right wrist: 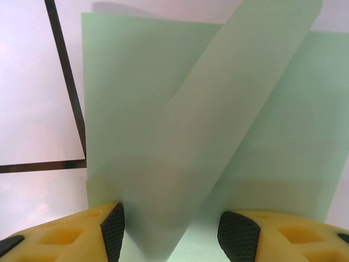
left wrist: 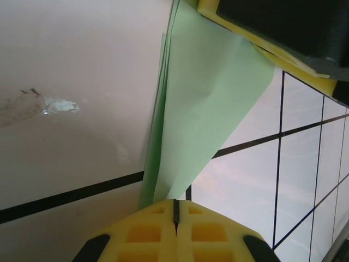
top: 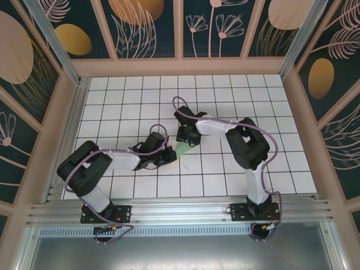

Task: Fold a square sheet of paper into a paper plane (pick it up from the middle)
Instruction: Fourth fold the wing at the center of the table.

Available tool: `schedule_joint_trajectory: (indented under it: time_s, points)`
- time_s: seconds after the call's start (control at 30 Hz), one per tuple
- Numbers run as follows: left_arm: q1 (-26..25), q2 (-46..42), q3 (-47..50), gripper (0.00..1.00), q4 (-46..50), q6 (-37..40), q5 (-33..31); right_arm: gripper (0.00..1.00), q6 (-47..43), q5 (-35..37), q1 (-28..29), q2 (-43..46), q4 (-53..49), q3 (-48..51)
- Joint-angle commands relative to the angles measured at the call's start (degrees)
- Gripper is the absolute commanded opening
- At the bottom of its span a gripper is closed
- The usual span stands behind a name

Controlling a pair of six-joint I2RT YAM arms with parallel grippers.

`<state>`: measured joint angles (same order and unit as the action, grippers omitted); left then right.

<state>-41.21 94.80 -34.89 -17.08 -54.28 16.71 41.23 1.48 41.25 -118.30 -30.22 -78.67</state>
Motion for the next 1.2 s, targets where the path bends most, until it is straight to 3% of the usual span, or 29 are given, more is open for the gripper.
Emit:
schedule_joint_trajectory:
  time_s: [0.0, 0.27, 0.5, 1.17]
  points:
    - [-0.2, 1.1, -0.9, 0.01, 2.8, 0.5, -1.9, 0.58, 0.3, 3.2, -1.4, -15.8, -2.5, 6.8]
    - [-0.1, 1.3, -0.4, 0.01, 3.2, 0.2, -1.3, 0.58, 0.4, 3.3, -1.4, -15.8, -2.6, 6.9]
    - [0.0, -3.2, -1.3, 0.03, -4.9, -3.0, 0.1, 0.58, 0.5, 3.3, -1.4, -15.7, -2.4, 7.3]
    - [0.0, 3.1, -2.8, 0.01, -0.5, -1.0, -2.8, 0.58, 0.3, 3.1, -1.4, -15.6, -2.1, 7.2]
